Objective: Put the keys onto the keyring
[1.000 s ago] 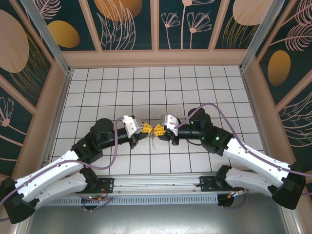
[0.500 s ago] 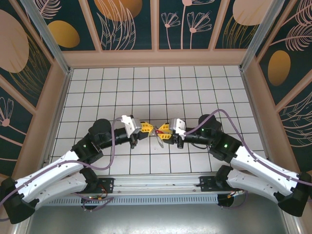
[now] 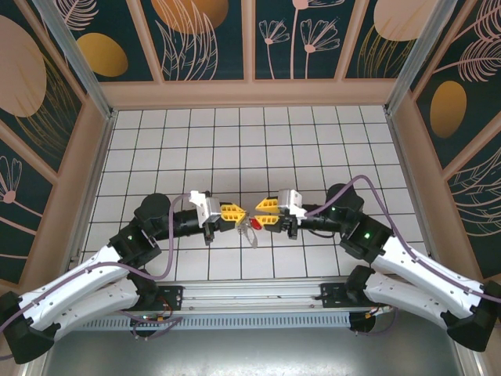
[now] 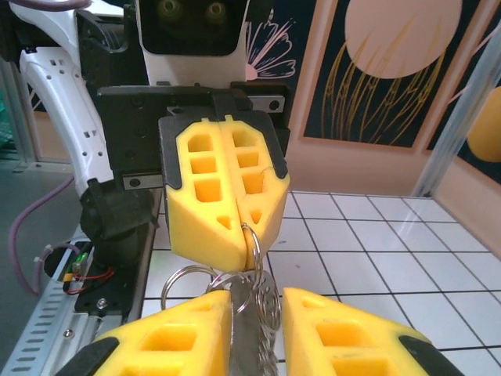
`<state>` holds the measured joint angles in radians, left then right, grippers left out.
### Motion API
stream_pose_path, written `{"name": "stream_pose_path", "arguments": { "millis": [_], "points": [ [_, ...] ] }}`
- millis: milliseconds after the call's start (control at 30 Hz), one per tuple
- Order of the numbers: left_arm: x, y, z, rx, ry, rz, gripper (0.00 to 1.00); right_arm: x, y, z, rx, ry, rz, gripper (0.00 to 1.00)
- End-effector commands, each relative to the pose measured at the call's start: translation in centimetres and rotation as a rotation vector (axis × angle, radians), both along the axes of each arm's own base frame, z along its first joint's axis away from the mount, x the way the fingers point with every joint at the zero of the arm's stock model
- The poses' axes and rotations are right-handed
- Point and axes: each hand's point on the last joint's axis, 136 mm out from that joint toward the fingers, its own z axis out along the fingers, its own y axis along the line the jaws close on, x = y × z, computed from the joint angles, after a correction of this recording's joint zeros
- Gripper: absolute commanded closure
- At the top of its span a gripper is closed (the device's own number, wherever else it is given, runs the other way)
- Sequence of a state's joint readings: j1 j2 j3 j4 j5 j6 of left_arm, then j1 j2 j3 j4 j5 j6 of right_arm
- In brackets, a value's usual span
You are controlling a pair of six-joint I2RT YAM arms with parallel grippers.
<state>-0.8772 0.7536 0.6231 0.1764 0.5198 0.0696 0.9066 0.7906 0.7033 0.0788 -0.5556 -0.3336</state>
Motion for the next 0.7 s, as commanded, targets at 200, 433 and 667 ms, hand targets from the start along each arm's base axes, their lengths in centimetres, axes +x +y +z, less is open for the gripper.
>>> {"name": "stream_pose_path", "arguments": {
  "millis": [200,433,667],
  "points": [
    [-1.18,-0.19,1.15,-0.036,-0.029,-0.072,1.00,-0.08,0.81,1.68,0.035,-0.001,0.046,0.76],
    [-1.20,-0.34,0.96,-0.029,-0.024,-0.079,1.00,-0.23,1.09,1.39,0.033,0.004,0.069,0.77],
    [-1.01,-0.73,0.59,-0.012,-0.009,-0.085,1.00,-0.17,1.12,1.42,0.033,0.001,0.071,1.00]
  ]
}}
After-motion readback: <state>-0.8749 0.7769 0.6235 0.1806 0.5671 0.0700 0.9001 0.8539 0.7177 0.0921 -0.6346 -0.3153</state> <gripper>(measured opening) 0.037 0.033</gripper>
